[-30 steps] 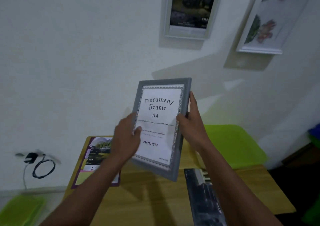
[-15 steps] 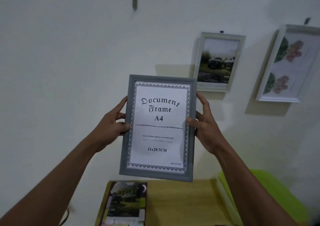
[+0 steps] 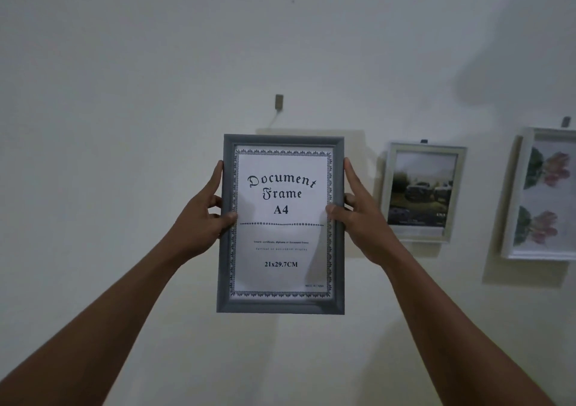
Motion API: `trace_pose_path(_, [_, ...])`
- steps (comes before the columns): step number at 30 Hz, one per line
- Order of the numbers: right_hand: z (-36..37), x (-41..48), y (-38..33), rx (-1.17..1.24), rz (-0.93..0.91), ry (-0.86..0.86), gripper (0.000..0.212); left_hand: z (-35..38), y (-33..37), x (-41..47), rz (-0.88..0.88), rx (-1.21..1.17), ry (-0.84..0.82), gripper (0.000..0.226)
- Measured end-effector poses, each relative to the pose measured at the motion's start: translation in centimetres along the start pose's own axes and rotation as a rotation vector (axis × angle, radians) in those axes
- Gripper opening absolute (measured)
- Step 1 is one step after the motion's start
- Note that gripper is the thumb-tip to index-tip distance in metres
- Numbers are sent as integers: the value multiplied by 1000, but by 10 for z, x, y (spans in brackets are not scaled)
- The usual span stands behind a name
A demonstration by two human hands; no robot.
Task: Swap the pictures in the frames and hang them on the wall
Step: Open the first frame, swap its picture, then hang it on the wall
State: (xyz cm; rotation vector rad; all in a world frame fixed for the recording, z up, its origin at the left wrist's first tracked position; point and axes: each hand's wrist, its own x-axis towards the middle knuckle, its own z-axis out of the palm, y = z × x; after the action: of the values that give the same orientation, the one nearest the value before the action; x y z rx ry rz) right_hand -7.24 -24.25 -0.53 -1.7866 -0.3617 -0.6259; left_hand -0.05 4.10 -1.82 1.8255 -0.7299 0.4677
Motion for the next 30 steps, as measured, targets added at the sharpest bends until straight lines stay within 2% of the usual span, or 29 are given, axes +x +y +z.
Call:
trace_pose_path(12, [7, 88, -18, -123, -51, 26, 86, -17, -1, 88, 86, 110, 80, 90])
trace_pose_path(30, [21, 99, 4, -191, -90, 122, 86, -8, -19, 98, 126, 224, 144, 91])
